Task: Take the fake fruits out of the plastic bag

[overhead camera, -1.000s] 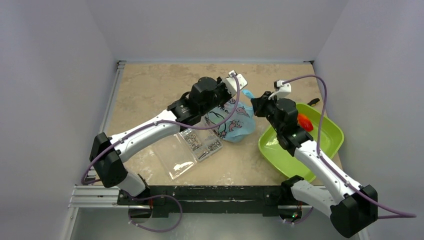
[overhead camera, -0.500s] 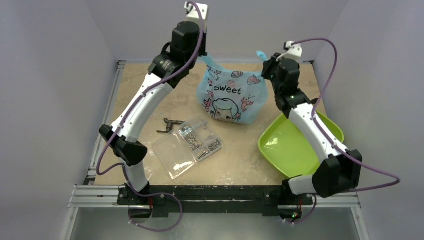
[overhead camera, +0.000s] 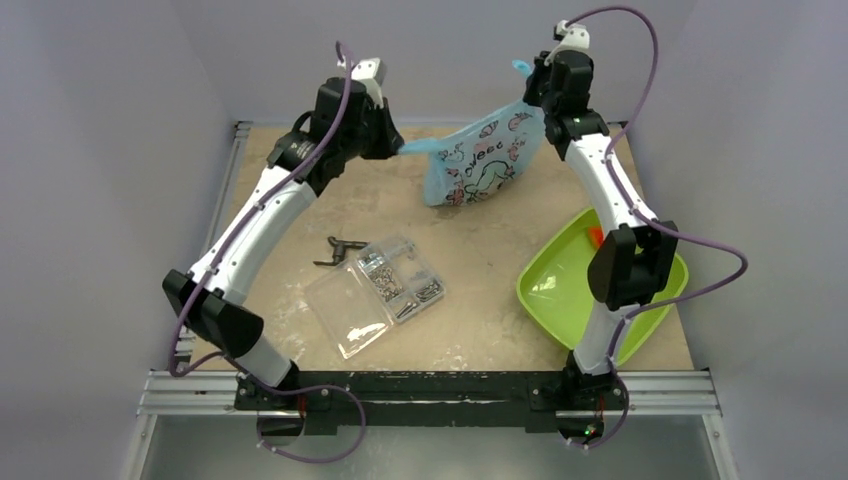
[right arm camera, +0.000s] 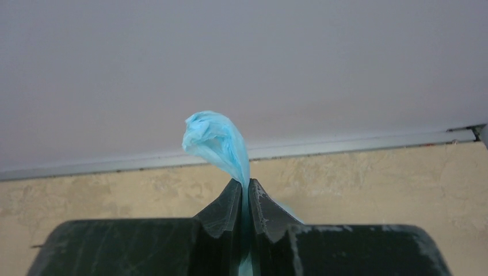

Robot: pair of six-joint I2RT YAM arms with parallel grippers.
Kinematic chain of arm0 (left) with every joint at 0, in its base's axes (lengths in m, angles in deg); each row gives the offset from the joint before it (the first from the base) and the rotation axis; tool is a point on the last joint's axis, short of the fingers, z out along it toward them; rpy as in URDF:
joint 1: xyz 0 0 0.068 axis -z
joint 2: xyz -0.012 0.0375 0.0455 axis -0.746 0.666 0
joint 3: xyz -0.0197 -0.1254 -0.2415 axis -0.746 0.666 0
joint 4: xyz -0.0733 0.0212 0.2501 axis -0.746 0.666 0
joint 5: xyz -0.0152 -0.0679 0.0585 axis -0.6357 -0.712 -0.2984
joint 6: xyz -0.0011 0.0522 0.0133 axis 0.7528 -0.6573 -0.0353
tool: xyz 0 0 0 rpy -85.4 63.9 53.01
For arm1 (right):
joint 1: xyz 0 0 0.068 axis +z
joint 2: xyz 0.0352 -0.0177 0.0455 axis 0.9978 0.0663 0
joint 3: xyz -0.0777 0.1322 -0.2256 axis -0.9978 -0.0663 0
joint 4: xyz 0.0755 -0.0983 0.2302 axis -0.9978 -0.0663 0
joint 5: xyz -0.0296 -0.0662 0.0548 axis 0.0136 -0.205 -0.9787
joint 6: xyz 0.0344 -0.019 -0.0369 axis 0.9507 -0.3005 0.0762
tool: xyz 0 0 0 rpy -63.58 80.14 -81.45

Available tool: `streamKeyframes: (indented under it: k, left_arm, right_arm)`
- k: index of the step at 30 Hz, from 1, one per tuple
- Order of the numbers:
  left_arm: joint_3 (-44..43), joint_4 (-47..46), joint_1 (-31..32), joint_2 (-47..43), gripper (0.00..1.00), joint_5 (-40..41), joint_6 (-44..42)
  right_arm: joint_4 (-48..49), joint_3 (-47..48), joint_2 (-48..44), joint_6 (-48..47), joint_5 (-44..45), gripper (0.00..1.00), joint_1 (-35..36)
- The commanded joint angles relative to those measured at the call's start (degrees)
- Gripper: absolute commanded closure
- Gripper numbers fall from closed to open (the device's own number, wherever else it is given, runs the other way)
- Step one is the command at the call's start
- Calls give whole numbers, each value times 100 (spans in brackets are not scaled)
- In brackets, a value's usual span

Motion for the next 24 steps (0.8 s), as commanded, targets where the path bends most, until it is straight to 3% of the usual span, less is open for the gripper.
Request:
streamKeyframes:
  k: [1,6,10,15,24]
  left_arm:
    - [1187,-1008,54,-699,100,-1600,1415]
    - [2265,-1801,482,-991,100,-2022,1985]
    - [2572,-2001,784,-1166,100,-1899,2077]
    - [2650,-2029,997,-1179,100,-1756,2098]
    - [2796,-2094,1110,-1229,100,-1694,2096]
  right_arm:
    - [-858,85,-83,67,-227,89,-49]
    - [-1588,-376,-490,502,-156,67,-44]
    - [-1867,-988,-1074,850,-100,34,-53]
    - [-2082,-1648,-1902,1209,275,3,-46]
    - [-2272,-2508,-3139,1565,777,1,-53]
